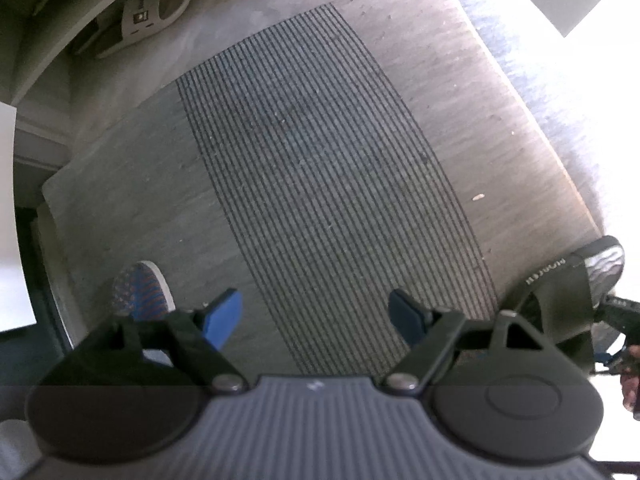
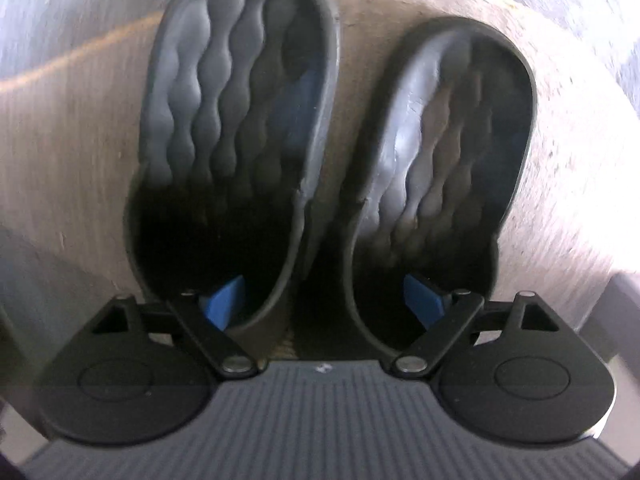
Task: Organize scattered shoes
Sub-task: 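Grasp both black slides at their heels with the right gripper, then lift the black slides and set them side by side on the grey mat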
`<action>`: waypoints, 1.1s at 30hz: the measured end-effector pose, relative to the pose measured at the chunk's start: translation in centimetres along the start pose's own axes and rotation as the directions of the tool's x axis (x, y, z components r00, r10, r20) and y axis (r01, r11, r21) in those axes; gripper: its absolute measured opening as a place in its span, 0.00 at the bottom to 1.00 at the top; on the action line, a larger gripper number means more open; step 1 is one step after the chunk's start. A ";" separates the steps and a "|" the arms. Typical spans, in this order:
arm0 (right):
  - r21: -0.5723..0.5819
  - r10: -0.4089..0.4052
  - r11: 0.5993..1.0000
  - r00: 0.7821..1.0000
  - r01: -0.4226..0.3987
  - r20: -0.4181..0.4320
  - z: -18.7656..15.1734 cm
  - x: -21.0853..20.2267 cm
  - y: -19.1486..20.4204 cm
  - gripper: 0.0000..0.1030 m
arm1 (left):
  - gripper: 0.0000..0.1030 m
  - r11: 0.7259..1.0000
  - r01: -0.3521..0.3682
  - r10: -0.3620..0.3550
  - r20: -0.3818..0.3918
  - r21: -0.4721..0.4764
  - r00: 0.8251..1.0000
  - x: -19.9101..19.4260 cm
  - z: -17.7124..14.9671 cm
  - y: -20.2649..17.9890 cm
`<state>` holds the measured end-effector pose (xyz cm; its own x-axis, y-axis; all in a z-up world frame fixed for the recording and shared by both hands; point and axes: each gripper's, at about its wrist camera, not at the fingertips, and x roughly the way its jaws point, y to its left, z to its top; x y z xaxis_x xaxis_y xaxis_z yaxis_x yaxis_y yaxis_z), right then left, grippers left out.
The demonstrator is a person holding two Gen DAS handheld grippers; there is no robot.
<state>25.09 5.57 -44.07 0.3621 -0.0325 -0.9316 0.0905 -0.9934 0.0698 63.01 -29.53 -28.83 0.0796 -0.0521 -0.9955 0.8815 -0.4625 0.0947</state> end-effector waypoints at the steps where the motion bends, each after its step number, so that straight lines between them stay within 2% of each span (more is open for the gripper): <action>1: 0.019 0.015 1.000 1.000 -0.016 0.007 -0.1 0.1 0.0 0.77 | 0.80 1.000 -0.001 0.001 0.001 0.005 1.000 0.1 0.1 -0.1; 2: 0.032 0.026 0.999 1.000 -0.027 0.010 -0.1 0.3 0.1 0.64 | 0.80 1.000 -0.004 0.004 0.006 0.014 1.000 0.0 0.1 -0.2; 3: 0.042 0.034 0.998 0.999 -0.035 0.011 -0.2 0.5 0.3 0.54 | 0.80 1.000 -0.008 0.008 0.012 0.023 1.000 0.0 0.1 -0.3; 5: -0.024 0.018 1.000 1.000 -0.018 0.007 -0.3 0.3 1.9 0.37 | 0.80 0.999 -0.023 0.022 0.031 0.046 0.999 0.0 0.0 -0.5; 6: -0.037 0.015 0.999 1.000 -0.015 0.012 -0.3 0.1 2.2 0.24 | 0.80 0.998 -0.034 0.031 0.045 0.059 0.998 -0.1 0.0 -0.6; 7: -0.088 0.003 0.996 1.000 -0.001 0.024 -0.4 -0.7 3.2 0.19 | 0.80 0.996 -0.049 0.044 0.069 0.076 0.997 -0.3 -0.2 -0.8; 12: -0.258 -0.017 0.966 0.998 0.030 0.054 -2.7 -3.7 7.9 0.16 | 0.80 0.994 -0.080 0.071 0.108 0.079 0.992 -1.3 -0.4 0.0; 17: -0.447 -0.044 0.892 0.996 0.071 0.071 -6.4 -7.1 14.3 0.15 | 0.80 0.993 -0.114 0.109 0.109 0.041 0.988 -2.7 -0.3 2.5; 19: -0.536 -0.041 0.841 0.997 0.072 0.071 -8.5 -8.1 17.5 0.16 | 0.80 0.991 -0.126 0.122 0.109 0.032 0.987 -3.3 -0.3 3.8; 23: -0.713 -0.005 0.700 0.998 0.049 0.064 -14.3 -9.9 25.4 0.16 | 0.82 0.990 -0.140 0.137 0.125 0.014 0.983 -4.6 -0.7 7.2; 28: -0.837 0.053 0.547 0.998 0.007 0.043 -20.7 -10.8 34.6 0.14 | 0.83 0.985 -0.170 0.164 0.169 0.017 0.972 -5.5 -1.7 11.1; 33: -0.923 0.141 0.381 0.990 -0.053 0.001 -28.7 -11.1 47.2 0.14 | 0.83 0.981 -0.190 0.179 0.191 0.040 0.965 -5.0 -2.9 15.3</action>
<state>51.93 -37.80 -20.20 0.3705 -0.1719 -0.9128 0.8715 -0.2755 0.4056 77.42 -33.81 -22.43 0.1462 -0.3023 -0.9419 0.8311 -0.4789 0.2827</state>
